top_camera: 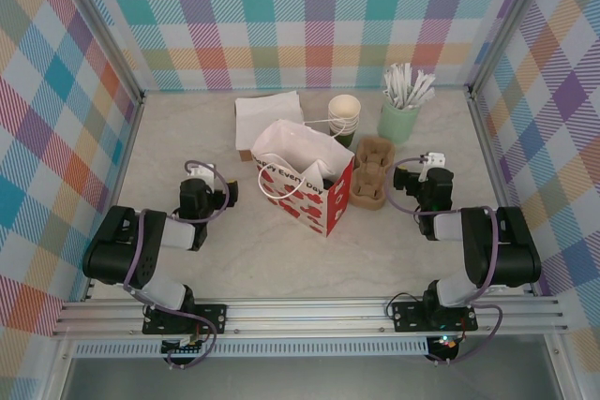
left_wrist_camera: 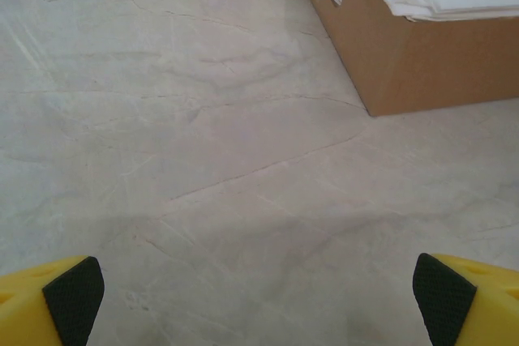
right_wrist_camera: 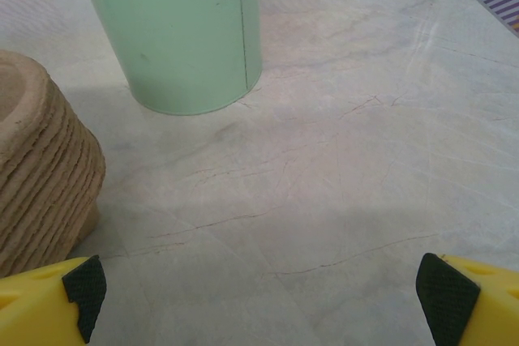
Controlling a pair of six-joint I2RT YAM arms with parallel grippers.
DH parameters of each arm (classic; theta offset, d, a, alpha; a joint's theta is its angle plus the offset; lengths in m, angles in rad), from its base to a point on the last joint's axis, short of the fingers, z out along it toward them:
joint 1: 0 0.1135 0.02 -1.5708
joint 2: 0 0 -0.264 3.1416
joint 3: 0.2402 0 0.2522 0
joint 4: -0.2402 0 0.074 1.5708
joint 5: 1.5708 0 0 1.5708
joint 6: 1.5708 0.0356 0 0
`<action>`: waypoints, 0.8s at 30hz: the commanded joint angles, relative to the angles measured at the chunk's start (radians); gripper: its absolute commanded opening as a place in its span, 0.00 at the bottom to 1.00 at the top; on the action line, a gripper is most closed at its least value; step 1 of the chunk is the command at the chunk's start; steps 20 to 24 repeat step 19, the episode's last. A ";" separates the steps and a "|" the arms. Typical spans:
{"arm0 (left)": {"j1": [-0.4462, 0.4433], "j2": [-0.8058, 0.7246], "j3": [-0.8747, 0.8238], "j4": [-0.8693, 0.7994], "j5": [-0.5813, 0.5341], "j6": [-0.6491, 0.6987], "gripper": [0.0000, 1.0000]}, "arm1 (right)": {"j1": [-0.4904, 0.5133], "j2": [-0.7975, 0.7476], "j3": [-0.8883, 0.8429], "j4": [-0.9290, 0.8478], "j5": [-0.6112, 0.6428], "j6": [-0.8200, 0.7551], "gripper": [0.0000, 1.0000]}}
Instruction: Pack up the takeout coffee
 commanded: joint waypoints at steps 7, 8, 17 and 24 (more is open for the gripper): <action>0.064 0.008 0.087 -0.044 0.026 -0.044 1.00 | -0.002 -0.001 0.023 0.029 -0.024 0.014 1.00; 0.064 0.007 0.087 -0.044 0.027 -0.044 1.00 | -0.002 -0.001 0.023 0.030 -0.024 0.013 1.00; 0.064 0.008 0.087 -0.045 0.028 -0.043 1.00 | -0.002 0.002 0.042 0.000 -0.108 -0.020 1.00; 0.064 0.008 0.087 -0.044 0.028 -0.043 1.00 | -0.002 0.002 0.041 0.000 -0.107 -0.021 1.00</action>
